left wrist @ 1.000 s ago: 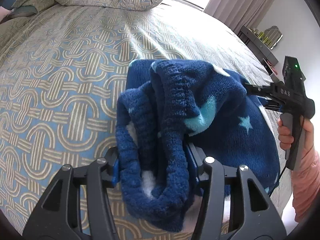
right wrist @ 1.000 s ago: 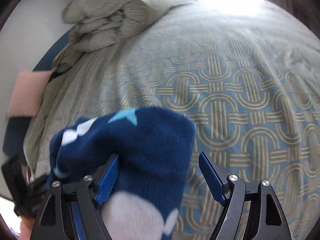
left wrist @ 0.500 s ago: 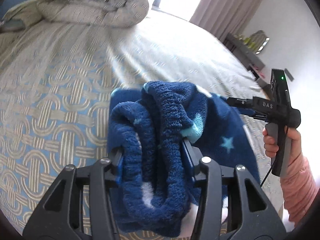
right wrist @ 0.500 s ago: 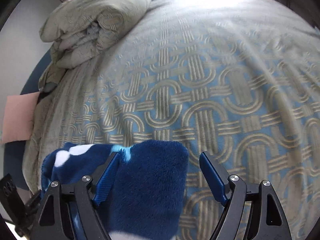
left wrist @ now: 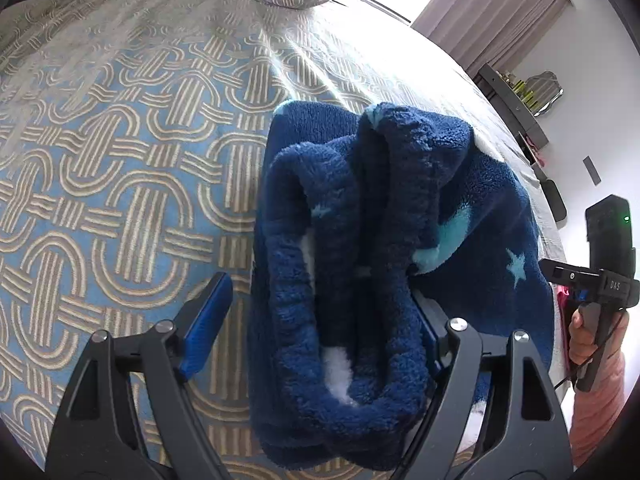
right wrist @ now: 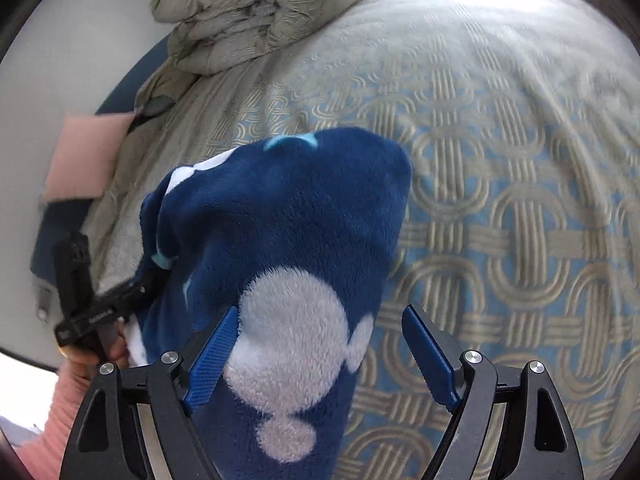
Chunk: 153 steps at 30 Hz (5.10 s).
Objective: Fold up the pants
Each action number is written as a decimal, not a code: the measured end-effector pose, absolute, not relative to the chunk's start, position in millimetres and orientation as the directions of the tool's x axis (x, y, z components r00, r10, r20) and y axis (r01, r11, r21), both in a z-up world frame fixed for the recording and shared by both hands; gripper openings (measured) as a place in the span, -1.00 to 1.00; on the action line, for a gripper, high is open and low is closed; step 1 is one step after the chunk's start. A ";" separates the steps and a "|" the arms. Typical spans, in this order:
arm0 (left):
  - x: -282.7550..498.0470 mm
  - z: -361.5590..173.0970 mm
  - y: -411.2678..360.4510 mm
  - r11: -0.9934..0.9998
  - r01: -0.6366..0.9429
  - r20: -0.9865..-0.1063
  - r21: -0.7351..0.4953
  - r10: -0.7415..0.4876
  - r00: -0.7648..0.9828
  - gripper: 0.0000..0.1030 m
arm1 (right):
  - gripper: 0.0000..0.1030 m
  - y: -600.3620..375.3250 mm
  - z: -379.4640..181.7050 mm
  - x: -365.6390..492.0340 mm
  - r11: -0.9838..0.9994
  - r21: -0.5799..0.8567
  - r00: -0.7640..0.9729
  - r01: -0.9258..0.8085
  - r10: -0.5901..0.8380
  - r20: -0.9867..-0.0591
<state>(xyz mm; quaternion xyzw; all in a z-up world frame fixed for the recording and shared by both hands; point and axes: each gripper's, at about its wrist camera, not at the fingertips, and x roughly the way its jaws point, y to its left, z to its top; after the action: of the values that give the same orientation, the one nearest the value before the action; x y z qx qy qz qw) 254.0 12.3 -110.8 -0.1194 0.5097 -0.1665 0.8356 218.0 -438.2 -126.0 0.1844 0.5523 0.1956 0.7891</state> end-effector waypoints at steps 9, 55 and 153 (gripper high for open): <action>263.5 -117.2 10.9 0.910 0.160 -0.820 -0.382 -0.414 0.395 0.63 | 0.65 -445.6 -130.4 201.1 0.818 0.572 0.284 -0.060 0.564 -0.776; 258.5 -133.7 2.1 0.858 0.241 -0.759 -0.453 -0.513 0.400 0.36 | 0.74 -350.2 -155.4 240.9 0.849 0.525 0.226 -0.059 0.524 -0.821; 103.1 60.6 -609.2 0.204 0.960 -0.681 -0.192 -0.732 0.019 0.16 | 0.02 -740.7 -1.5 -121.8 0.677 0.517 0.774 0.524 -0.125 -0.621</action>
<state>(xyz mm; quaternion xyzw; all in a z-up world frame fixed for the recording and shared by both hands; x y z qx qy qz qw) 103.1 -609.2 60.6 0.1648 0.3456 -0.6090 0.6946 -121.8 -740.7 -1.5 0.3563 0.2800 -0.1862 0.8718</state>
